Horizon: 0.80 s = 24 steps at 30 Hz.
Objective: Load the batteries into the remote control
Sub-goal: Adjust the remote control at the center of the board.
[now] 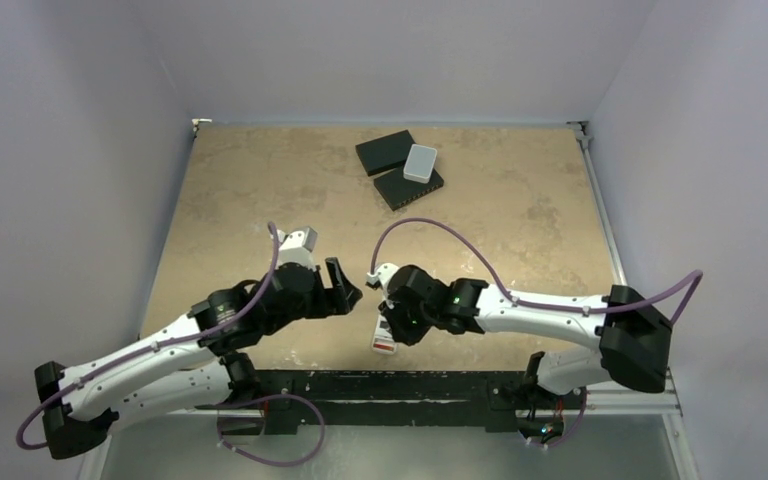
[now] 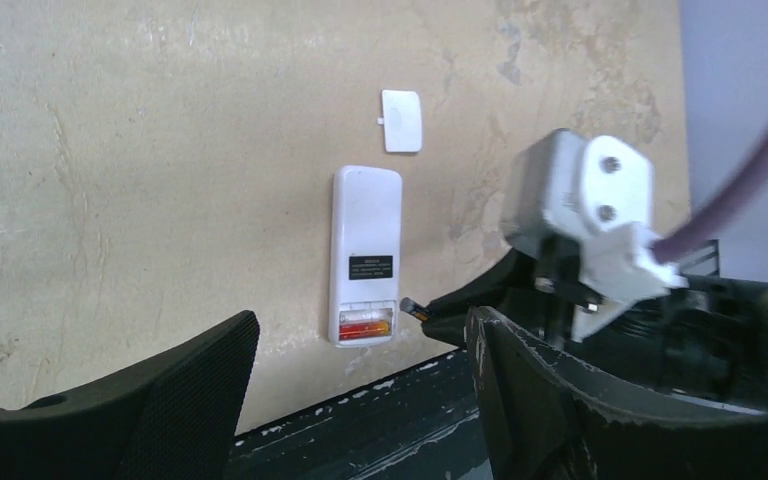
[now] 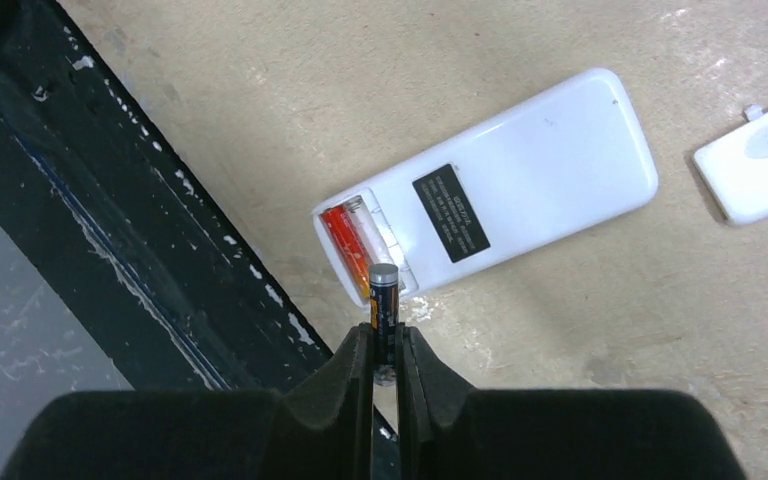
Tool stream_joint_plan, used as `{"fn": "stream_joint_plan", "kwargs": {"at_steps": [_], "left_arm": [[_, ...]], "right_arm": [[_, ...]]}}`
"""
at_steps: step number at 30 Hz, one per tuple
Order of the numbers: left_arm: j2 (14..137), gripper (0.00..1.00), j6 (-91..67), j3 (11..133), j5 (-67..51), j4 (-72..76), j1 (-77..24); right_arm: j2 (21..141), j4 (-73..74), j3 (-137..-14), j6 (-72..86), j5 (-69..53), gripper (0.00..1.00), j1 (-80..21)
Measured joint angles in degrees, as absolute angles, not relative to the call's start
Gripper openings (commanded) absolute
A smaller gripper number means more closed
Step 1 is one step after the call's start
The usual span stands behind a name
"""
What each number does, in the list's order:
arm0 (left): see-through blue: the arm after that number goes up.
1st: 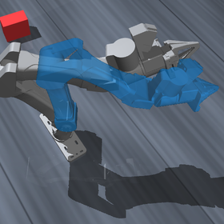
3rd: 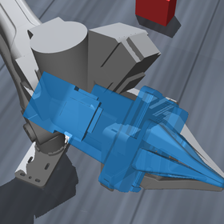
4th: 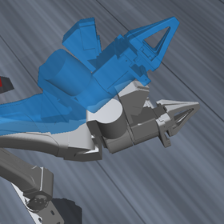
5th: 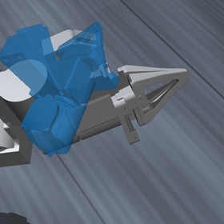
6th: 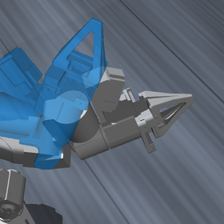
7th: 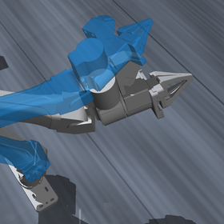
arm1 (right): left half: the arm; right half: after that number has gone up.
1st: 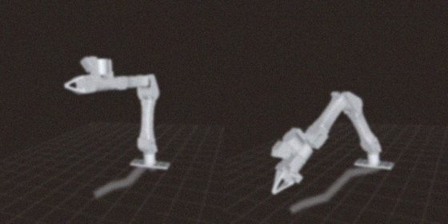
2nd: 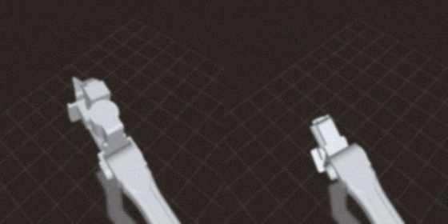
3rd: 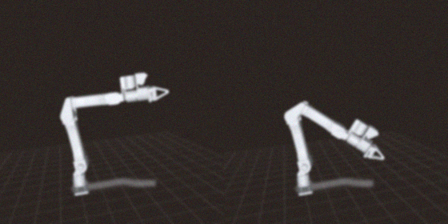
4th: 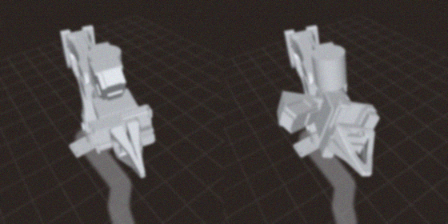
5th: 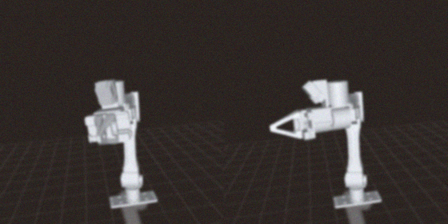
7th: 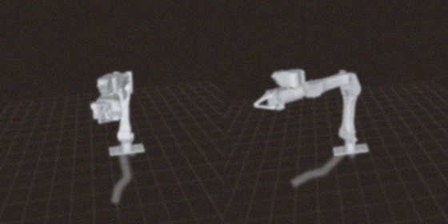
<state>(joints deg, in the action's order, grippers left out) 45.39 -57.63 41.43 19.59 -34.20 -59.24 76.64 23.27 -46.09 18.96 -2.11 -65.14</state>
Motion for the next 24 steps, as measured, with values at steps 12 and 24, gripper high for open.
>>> {"fn": "stream_joint_plan", "kwargs": {"at_steps": [12, 24], "left_arm": [[34.5, 0.76, -48.4, 47.1, 19.8, -38.9, -59.2], [30.7, 0.74, -39.3, 50.0, 19.7, -38.9, -59.2]], "right_arm": [[83.9, 27.8, -53.8, 16.0, -0.1, 0.07, -69.8], [86.7, 33.2, -57.3, 11.9, 4.0, 0.06, -72.3]]}}
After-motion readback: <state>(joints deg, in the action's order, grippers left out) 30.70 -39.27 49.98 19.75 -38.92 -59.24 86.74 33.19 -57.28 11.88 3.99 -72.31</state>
